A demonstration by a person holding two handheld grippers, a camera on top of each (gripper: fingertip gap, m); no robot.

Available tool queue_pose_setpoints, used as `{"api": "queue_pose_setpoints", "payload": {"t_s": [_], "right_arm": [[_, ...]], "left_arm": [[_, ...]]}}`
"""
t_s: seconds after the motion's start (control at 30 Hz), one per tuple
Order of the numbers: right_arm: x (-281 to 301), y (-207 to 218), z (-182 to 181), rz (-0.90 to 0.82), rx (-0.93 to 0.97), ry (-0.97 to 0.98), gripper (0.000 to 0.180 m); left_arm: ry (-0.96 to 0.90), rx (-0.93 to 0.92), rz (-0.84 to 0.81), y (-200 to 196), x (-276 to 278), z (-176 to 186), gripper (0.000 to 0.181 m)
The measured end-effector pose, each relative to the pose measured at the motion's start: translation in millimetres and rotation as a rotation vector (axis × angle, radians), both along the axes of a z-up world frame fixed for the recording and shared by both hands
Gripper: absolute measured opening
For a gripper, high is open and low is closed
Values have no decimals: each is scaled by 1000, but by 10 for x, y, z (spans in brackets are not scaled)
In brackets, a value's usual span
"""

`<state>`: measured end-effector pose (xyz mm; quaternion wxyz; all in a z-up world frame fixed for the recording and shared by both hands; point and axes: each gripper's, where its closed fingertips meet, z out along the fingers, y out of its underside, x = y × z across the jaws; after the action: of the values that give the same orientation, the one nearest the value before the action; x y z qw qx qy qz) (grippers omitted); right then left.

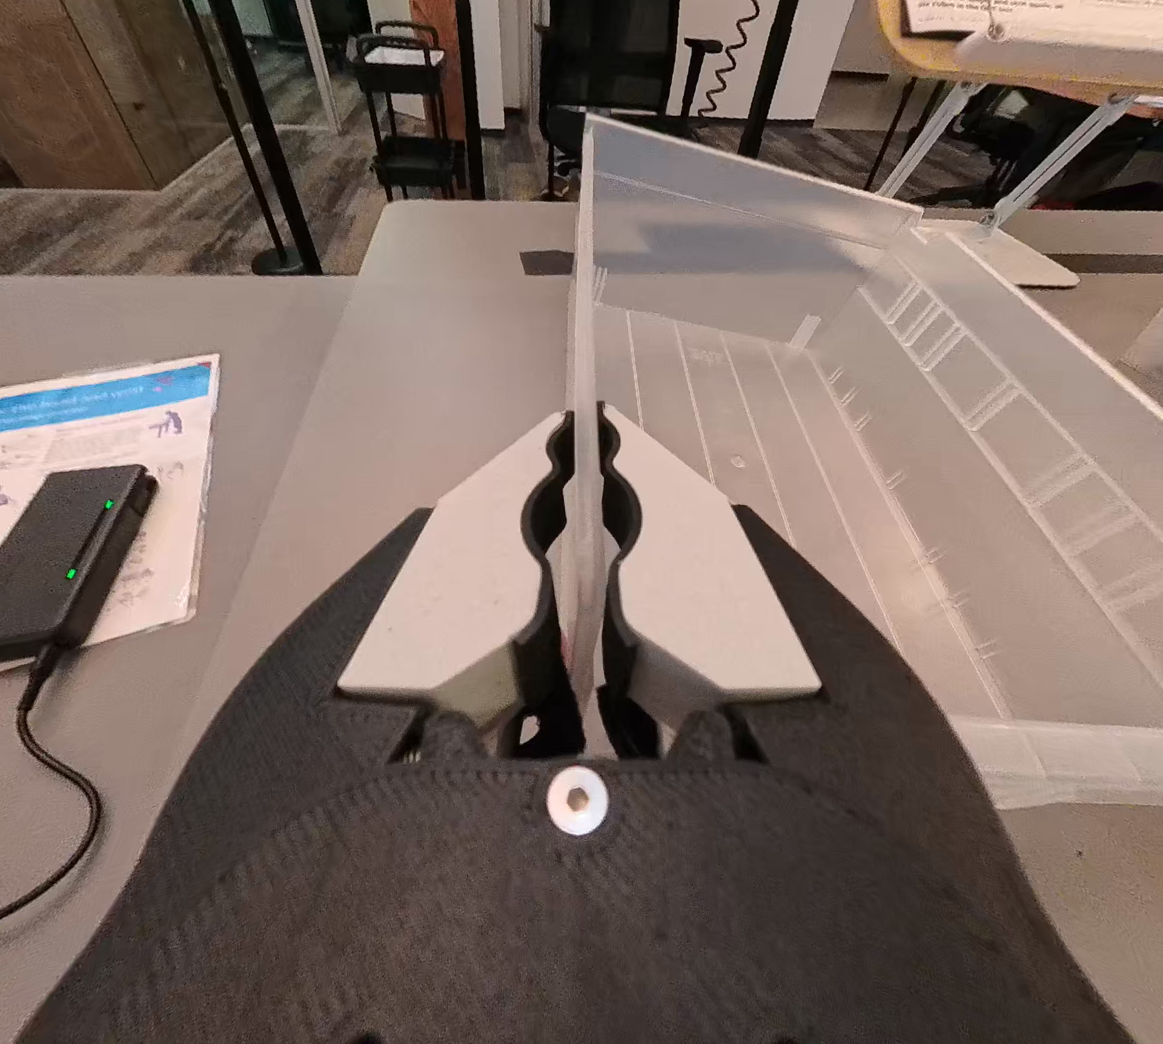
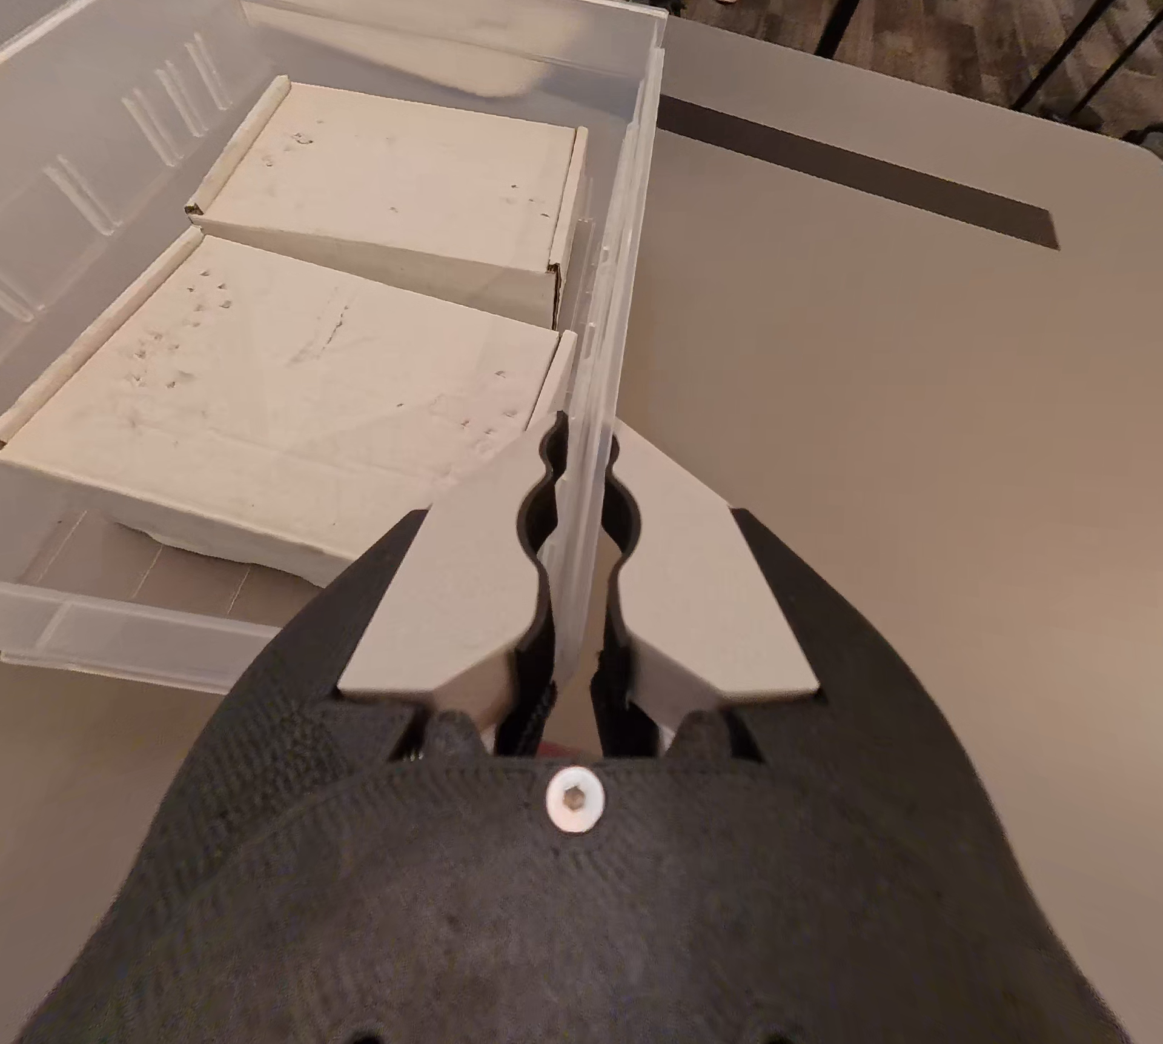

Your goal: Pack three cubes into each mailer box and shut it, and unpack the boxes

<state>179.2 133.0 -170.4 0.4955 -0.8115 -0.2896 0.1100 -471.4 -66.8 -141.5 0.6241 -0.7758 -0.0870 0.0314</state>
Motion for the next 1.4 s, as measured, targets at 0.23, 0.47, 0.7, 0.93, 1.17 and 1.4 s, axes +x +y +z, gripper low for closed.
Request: {"api": "queue_pose_setpoints", "payload": {"t_s": [0.23,0.47,0.7,0.93,1.17,1.4], "right_arm": [[-546,-70,7,40,19,8,5],[-1290,-201,18,80,57,51,5],[-2235,-470,10,167,71,80,19],[-3149,-702,22,194,93,126,36],[-3953,-931,38,246,58,190,45],[-4582,-1233,43,307,20,245,65]], "left_arm": [[35,65,5,-91,-45,242,3],[44,131,17,-281,-177,655,3],[38,229,82,-544,-385,1045,2],[36,281,132,-746,-541,1243,2],[36,327,153,-913,-600,1427,2],[37,354,154,-986,-591,1547,2]]}}
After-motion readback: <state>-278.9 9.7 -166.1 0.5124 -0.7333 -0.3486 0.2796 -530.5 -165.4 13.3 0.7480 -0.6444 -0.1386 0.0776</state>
